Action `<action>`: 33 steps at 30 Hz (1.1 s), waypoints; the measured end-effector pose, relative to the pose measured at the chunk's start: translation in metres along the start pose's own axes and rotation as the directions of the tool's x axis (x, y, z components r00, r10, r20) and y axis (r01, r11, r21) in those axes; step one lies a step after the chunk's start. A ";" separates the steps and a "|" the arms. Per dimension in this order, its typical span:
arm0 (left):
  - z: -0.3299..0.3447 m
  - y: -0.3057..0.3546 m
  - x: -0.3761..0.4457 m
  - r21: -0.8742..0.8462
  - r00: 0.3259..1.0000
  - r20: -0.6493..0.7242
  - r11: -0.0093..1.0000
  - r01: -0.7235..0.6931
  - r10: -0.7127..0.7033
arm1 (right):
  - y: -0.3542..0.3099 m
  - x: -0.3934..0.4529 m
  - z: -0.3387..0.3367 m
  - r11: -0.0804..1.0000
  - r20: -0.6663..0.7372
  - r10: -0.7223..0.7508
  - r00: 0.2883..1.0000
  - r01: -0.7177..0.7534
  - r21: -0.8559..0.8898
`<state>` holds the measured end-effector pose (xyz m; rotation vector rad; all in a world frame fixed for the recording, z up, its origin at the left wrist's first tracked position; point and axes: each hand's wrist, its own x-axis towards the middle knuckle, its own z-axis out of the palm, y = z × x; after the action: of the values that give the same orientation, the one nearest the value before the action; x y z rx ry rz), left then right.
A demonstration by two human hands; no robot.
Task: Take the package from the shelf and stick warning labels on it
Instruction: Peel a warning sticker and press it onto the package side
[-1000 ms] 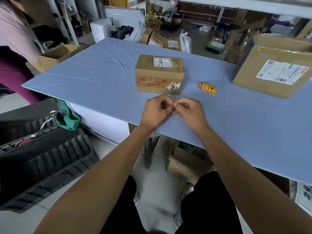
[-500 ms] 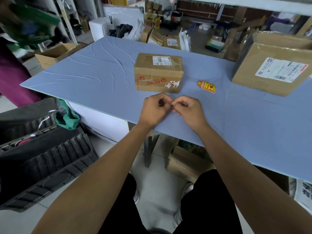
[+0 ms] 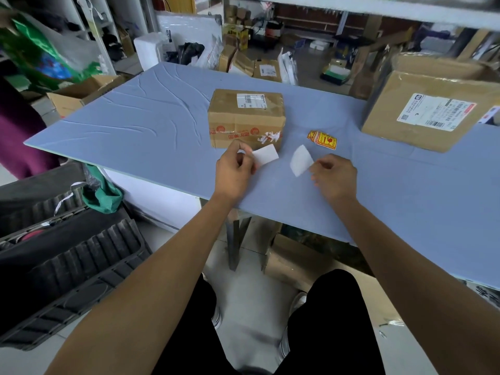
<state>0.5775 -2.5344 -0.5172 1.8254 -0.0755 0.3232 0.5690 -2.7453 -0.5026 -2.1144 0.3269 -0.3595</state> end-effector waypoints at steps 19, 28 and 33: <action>0.008 -0.003 -0.004 0.198 0.943 0.236 0.938 -0.285 0.237 | -0.025 -0.005 0.020 0.969 0.265 0.028 0.964 -0.091 0.230; 0.004 -0.002 0.000 0.045 0.988 0.110 0.993 -0.113 0.107 | -0.020 -0.011 0.027 0.988 0.318 -0.044 0.947 -0.007 0.157; 0.001 -0.006 0.007 -0.054 0.998 0.061 0.999 -0.005 0.008 | -0.024 -0.011 0.031 0.993 0.349 -0.075 0.934 0.037 0.115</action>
<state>0.5859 -2.5331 -0.5210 1.7821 -0.1312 0.2676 0.5724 -2.7046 -0.4996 -2.0369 0.0352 -0.0231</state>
